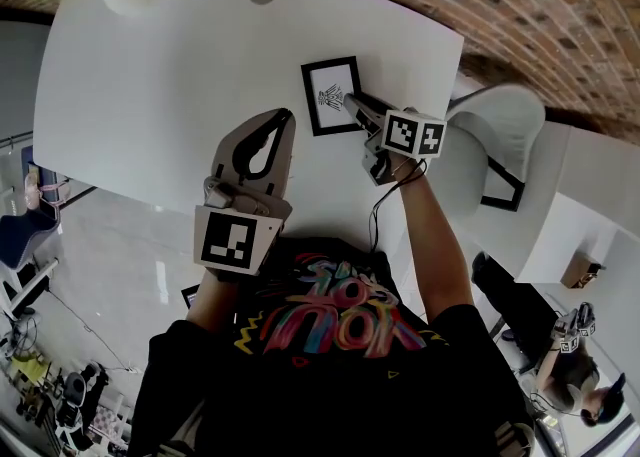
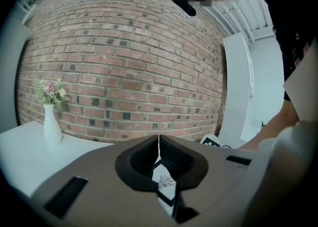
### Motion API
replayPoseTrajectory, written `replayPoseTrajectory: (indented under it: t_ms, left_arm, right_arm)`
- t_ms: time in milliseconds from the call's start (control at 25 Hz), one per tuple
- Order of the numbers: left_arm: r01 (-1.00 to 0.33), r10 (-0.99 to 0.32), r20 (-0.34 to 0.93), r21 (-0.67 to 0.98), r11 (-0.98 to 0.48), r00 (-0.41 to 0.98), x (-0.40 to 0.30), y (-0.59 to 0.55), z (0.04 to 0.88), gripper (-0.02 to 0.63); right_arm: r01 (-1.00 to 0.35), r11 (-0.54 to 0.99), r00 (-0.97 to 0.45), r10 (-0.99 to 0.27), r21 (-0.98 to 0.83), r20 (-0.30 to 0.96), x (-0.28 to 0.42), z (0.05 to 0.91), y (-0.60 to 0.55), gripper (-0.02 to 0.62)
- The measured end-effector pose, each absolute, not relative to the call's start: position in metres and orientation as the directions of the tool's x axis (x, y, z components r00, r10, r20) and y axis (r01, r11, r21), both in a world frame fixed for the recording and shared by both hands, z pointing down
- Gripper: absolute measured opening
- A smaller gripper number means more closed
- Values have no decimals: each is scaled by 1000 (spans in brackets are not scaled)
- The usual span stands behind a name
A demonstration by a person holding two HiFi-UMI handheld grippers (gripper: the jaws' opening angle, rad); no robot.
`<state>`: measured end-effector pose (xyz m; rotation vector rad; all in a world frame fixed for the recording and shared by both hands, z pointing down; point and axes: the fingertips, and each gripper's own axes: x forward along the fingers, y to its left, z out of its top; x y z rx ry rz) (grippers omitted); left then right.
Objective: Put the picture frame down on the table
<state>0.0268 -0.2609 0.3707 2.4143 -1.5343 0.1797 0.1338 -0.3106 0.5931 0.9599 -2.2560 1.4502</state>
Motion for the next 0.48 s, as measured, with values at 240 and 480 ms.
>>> replayPoseTrajectory:
  t_ms: [240, 480]
  left_arm:
    - [-903, -869, 251, 158, -399, 427, 26, -260, 371, 28]
    - [-905, -871, 249, 154, -397, 425, 24, -255, 370, 28]
  right_arm:
    - [-713, 314, -700, -369, -627, 612, 134, 597, -310, 200]
    - [-771, 322, -637, -382, -550, 670, 140, 602, -308, 230]
